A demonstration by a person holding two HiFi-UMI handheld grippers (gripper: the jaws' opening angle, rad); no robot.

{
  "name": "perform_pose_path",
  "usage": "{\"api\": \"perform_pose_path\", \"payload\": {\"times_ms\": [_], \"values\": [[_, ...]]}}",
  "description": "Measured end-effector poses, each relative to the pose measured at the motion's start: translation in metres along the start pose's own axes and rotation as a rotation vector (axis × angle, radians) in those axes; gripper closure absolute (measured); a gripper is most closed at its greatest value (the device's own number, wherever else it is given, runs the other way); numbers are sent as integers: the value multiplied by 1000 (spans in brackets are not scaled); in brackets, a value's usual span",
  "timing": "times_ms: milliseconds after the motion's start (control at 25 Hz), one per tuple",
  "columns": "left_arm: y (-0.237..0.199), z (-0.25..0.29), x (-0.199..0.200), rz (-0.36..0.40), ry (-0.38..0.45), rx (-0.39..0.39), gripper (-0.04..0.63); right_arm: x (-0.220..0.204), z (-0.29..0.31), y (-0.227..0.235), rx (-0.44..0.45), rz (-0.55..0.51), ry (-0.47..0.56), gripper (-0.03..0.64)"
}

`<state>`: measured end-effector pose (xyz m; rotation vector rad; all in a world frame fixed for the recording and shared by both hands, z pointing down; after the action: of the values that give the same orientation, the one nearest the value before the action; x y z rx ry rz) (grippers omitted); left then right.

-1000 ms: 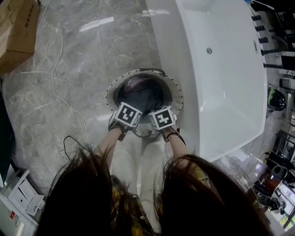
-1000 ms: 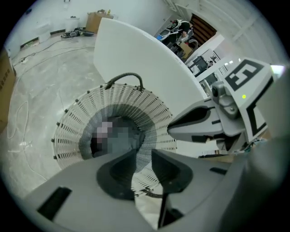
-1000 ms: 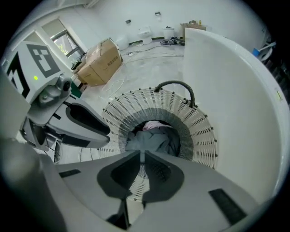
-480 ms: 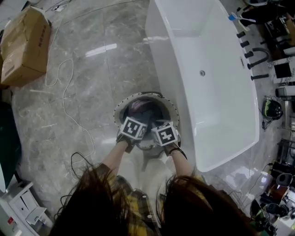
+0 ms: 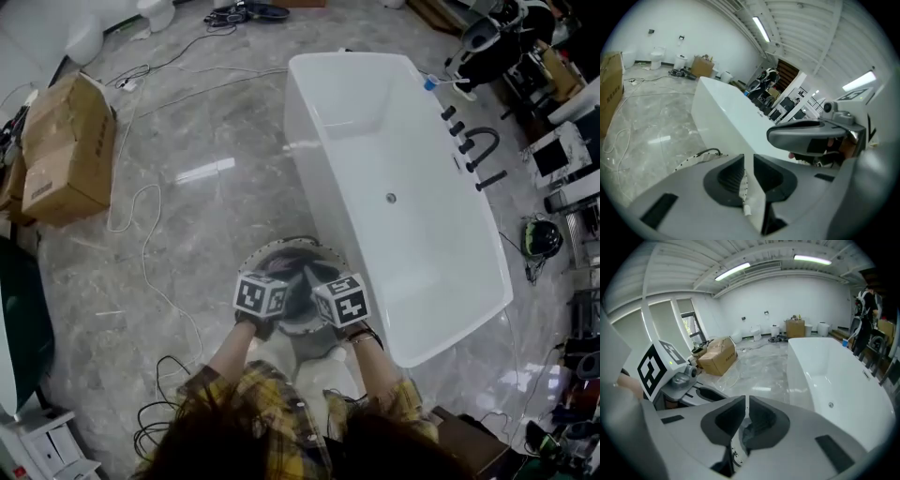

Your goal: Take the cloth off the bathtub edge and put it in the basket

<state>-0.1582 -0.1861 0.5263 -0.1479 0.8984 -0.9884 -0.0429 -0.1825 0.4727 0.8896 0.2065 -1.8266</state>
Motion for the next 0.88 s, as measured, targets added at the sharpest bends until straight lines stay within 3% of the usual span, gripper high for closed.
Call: {"api": "perform_pose_path", "payload": {"times_ms": [480,640,880], "values": [[77,-99,80,175,341,-69,525,68,-124,-38,2,-22,450,595],[96,-125,96,210,450,-112,530,79,-160,-46,41,-4,587,595],[119,-147,105,267,526,-173,551,84,-193,-46,68,4,702,601]]}}
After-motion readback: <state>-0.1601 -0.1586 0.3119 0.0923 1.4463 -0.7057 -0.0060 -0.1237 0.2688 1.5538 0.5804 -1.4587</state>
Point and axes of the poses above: the fingertips, and each gripper's own axes: z forward along the fingers, y to its right, x out of its top, the point moved 8 cm from there along -z, backward along the fingers, and after that the axes turned 4 degrees about z, right-handed, at the moved point
